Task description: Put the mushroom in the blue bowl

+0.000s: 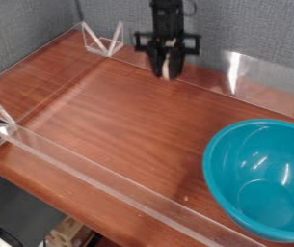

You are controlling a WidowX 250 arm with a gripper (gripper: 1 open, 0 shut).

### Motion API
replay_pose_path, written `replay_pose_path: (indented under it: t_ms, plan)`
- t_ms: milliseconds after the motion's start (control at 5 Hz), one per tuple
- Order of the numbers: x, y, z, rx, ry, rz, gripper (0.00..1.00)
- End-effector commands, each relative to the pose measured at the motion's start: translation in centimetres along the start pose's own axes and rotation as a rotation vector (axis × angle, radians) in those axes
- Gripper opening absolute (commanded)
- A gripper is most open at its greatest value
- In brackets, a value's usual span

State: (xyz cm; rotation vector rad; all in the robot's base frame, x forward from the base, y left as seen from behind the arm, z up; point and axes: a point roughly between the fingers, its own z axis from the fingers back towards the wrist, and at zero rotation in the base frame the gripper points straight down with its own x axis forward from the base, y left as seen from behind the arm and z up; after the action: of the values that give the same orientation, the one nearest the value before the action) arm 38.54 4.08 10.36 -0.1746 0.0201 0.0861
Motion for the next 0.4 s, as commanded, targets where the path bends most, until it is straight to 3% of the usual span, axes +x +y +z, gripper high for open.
replay_pose_path:
  t_ms: [0,200]
  plan:
    - [-2.1,-2.1,6.3,-0.008,-0.129,-0.058,0.00]
    - [-4.2,-4.2,7.8,-0.024,-0.146,-0.118,0.00]
